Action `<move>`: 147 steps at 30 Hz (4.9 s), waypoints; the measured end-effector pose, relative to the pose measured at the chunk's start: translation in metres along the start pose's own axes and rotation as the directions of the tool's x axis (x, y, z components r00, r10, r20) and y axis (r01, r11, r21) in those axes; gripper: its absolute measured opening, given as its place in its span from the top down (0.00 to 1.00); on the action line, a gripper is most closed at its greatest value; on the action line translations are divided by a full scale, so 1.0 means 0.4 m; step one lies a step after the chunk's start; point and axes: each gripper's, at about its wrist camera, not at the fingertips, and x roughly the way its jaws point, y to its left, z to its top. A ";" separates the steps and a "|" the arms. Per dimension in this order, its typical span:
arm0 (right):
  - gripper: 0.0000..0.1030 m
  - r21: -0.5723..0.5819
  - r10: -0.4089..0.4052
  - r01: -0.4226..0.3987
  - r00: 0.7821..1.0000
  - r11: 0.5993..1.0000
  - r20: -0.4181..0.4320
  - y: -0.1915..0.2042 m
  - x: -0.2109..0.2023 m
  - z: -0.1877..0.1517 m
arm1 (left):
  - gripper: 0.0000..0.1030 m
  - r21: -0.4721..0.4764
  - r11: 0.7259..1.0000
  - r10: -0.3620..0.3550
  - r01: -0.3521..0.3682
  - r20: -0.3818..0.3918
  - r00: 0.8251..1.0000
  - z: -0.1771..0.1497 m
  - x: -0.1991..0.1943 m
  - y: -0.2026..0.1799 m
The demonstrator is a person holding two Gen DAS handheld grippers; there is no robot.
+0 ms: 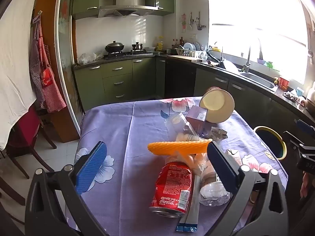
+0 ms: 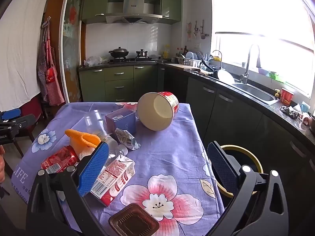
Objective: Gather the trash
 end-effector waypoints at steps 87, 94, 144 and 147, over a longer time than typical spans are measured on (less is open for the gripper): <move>0.04 0.009 0.006 -0.006 1.000 1.000 -0.005 -0.002 0.003 -0.001 | 0.06 0.022 0.999 -0.027 0.027 -0.027 0.999 -0.014 0.011 -0.028; 0.04 0.007 0.006 -0.006 1.000 1.000 -0.006 -0.002 0.004 -0.001 | 0.06 0.021 0.999 -0.026 0.026 -0.027 0.999 -0.013 0.011 -0.029; 0.97 0.098 -0.015 0.054 0.934 0.994 -0.358 -0.197 0.829 0.241 | 0.06 -0.057 0.998 -0.037 0.031 -0.105 0.994 0.139 0.578 0.130; 0.97 0.215 0.088 0.016 0.880 0.977 -0.467 -0.291 0.793 0.269 | 0.06 -0.053 0.998 -0.035 0.031 -0.082 0.996 0.145 0.557 0.129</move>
